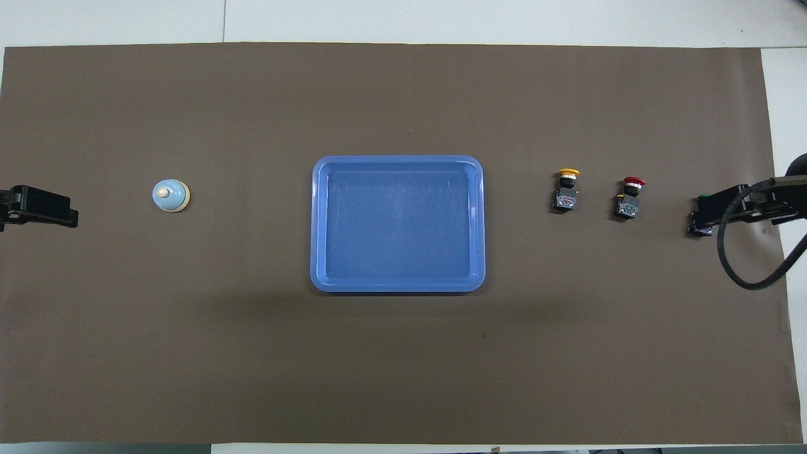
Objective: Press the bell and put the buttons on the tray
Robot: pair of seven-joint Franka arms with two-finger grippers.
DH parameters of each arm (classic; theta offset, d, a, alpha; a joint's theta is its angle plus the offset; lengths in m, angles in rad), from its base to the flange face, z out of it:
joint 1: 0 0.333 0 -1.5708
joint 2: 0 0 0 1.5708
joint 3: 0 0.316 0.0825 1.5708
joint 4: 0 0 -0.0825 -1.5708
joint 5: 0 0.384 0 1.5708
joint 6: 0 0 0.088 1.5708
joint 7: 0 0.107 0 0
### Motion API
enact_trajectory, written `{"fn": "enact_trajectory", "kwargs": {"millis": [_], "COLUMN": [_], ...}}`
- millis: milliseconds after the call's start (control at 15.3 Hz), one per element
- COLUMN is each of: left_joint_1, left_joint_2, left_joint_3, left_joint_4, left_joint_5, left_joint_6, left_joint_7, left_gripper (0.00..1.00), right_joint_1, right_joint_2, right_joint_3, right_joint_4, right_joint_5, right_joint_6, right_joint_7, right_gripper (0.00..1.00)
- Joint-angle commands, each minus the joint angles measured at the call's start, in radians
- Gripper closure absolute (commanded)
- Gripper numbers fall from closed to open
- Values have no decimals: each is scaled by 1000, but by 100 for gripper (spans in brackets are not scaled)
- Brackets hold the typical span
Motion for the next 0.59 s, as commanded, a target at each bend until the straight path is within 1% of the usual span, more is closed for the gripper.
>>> {"fn": "enact_trajectory", "kwargs": {"millis": [0, 131, 262, 327, 393, 458, 524], "left_joint_1": [-14, -16, -14, -14, -14, -16, -17], "left_joint_2": [1, 0, 0, 3, 6, 16, 47], "left_joint_3": [9, 9, 9, 9, 9, 9, 9], "left_joint_4": [10, 10, 9, 4, -16, -19, -21], "left_joint_5": [-11, -11, -9, -5, -5, -5, -5], "left_joint_6": [-2, -13, 3, 39, 80, 104, 125], "left_joint_7": [2, -6, -9, 0, 0, 2, 2], "left_gripper": [0, 0, 0, 0, 3, 19, 41], "right_joint_1": [-7, -7, -7, -7, -7, -7, -7], "right_joint_2": [-11, -11, -11, -11, -10, -10, -10], "right_joint_3": [-2, -2, -2, -2, -2, -2, -2], "right_joint_4": [-7, -7, -7, -7, -7, -7, -7], "right_joint_5": [13, 13, 13, 13, 13, 13, 13], "right_joint_6": [-1, -3, -1, -3, -1, -1, -1], "right_joint_7": [-15, -15, -15, -16, -16, -15, -16], "right_gripper": [0, 0, 0, 0, 0, 0, 0]}}
